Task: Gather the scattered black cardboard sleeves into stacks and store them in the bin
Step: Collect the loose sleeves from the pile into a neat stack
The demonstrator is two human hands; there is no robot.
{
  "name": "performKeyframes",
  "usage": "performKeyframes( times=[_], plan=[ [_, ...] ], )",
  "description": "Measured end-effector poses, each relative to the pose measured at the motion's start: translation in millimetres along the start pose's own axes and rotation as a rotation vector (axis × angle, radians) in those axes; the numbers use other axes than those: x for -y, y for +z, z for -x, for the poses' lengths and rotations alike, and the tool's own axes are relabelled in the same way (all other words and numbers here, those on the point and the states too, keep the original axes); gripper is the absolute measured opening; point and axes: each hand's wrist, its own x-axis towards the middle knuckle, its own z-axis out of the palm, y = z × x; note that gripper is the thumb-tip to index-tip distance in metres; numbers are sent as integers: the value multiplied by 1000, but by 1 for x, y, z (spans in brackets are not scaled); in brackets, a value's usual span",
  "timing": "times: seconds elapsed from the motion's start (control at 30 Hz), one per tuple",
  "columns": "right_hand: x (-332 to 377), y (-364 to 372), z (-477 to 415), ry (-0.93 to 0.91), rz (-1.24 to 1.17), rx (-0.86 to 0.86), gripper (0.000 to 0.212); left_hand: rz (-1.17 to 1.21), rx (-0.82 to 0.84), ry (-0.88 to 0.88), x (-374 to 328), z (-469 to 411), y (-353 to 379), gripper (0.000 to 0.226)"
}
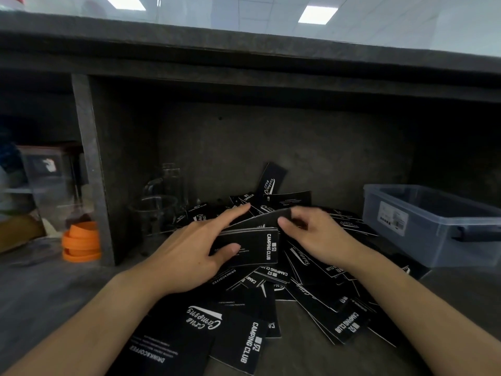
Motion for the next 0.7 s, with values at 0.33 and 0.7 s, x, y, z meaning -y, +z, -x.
performKeyframes(
  times=[0.33,0.7],
  plan=[
    [16,12,8,157,-359,321,77,-141,28,44,2,-1,6,59],
    [-20,-44,7,403,546,246,78,-153,12,-125,5,1,-7,41]
  ],
)
